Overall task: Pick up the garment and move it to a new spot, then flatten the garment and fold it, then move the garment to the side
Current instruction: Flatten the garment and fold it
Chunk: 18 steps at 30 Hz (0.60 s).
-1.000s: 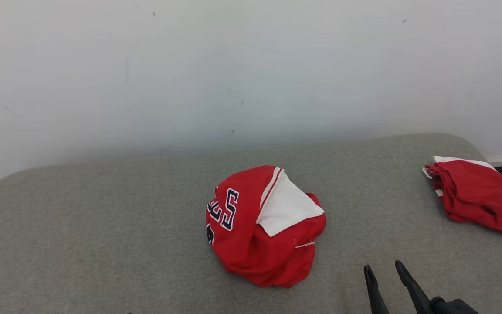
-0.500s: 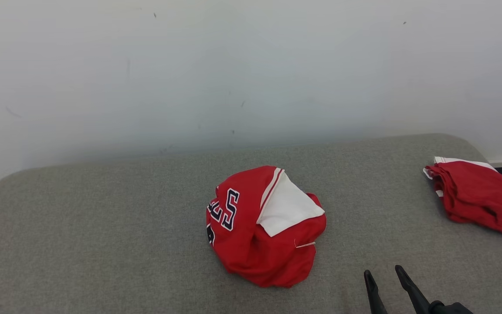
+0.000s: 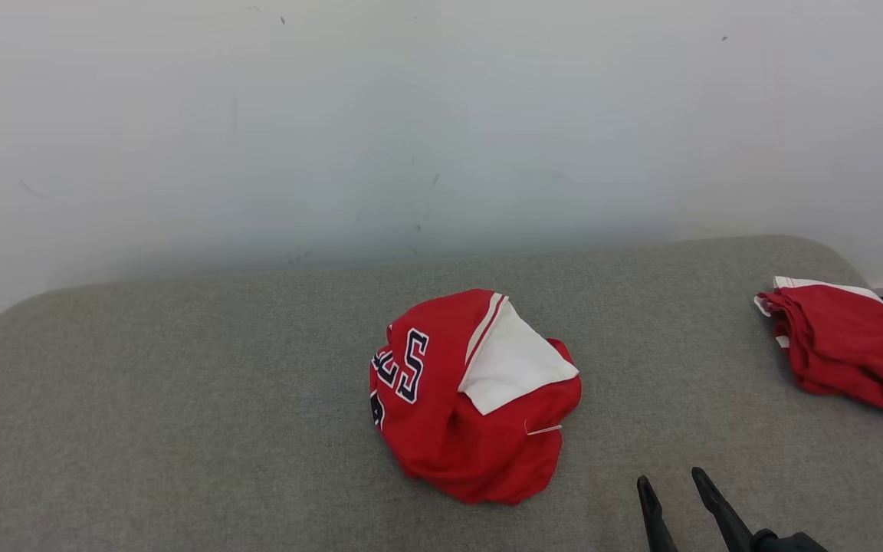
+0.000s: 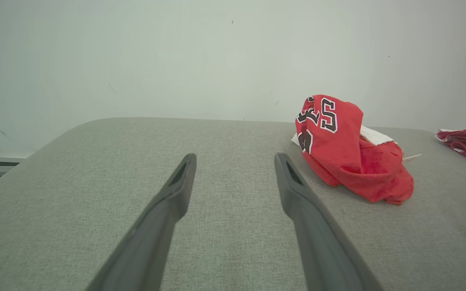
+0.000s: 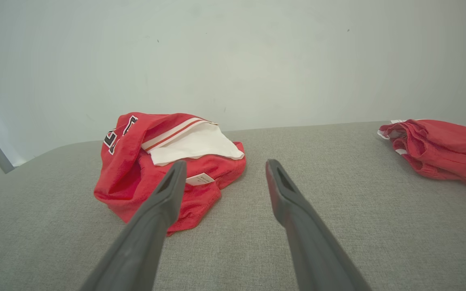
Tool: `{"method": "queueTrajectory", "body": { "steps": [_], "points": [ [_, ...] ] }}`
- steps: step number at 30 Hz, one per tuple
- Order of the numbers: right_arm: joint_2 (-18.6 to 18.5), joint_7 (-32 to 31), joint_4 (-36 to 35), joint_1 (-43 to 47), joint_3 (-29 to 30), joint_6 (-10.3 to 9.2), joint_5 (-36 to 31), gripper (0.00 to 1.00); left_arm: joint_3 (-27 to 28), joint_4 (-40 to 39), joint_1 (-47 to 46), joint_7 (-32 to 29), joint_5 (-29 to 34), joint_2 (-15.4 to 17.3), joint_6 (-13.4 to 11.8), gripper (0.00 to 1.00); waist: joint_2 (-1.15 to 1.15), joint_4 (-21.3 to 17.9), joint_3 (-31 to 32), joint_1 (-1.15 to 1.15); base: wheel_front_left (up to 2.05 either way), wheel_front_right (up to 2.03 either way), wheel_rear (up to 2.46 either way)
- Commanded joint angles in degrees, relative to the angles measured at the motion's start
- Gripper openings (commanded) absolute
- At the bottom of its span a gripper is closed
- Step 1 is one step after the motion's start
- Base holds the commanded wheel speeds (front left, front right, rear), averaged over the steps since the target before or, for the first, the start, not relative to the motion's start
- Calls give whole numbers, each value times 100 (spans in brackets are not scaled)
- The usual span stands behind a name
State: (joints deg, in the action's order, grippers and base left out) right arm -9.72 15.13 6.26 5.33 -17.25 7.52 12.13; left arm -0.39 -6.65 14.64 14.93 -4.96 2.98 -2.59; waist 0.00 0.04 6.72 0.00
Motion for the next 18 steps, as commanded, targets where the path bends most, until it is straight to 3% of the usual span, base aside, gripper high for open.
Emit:
{"method": "queueTrajectory", "body": {
  "steps": [1,18],
  "points": [
    [0,4,4,57,-13,-7,-13,100,15,18,-61,20,13,-4,30,100,0,8,0,0,0,0,0],
    [23,4,15,-37,-15,-7,32,100,-127,73,-370,20,-29,-7,122,100,0,-69,-133,0,0,0,0]
  ]
}}
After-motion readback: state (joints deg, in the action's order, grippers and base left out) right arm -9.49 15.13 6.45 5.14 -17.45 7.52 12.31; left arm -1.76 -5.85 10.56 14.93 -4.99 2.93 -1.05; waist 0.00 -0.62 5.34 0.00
